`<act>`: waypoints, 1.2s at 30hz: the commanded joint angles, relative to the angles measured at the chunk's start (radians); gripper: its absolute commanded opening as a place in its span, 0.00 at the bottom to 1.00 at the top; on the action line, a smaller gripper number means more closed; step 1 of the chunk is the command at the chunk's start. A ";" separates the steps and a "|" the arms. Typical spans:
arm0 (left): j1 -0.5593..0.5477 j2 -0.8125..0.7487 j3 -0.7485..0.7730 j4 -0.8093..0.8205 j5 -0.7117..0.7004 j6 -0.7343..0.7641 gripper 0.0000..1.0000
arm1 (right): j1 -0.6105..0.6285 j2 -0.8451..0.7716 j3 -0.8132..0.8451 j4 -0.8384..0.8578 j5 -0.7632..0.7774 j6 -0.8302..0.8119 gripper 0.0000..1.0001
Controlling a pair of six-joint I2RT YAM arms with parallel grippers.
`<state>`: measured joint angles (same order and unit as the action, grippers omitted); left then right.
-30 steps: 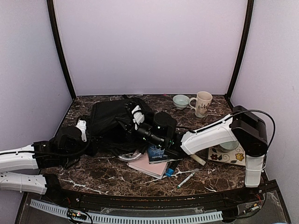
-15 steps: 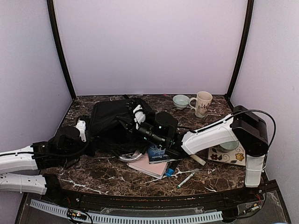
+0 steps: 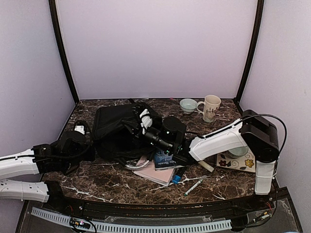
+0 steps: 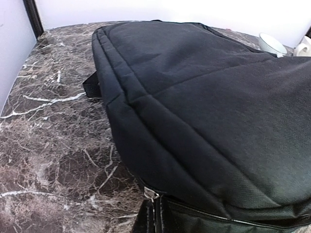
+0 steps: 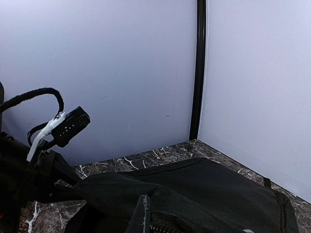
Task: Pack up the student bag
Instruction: Unzip the largest pocket of the student bag.
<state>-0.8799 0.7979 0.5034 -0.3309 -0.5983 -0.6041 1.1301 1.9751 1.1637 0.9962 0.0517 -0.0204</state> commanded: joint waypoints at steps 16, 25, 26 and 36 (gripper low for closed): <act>0.043 -0.024 0.058 -0.291 -0.095 -0.173 0.00 | -0.092 0.196 0.274 -0.071 -0.230 0.186 0.00; 0.024 -0.076 0.032 -0.272 -0.060 -0.173 0.00 | -0.092 0.255 0.325 -0.154 -0.213 0.188 0.00; 0.024 -0.078 0.029 -0.268 -0.060 -0.171 0.00 | -0.092 0.249 0.314 -0.156 -0.209 0.186 0.00; 0.024 -0.098 0.029 -0.239 -0.040 -0.140 0.41 | -0.113 0.108 0.276 -0.488 -0.298 0.038 0.30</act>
<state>-0.8513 0.7231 0.5346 -0.5831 -0.6399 -0.7593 1.0534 2.1780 1.4719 0.6548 -0.2043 0.0948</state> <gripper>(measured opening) 0.308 0.140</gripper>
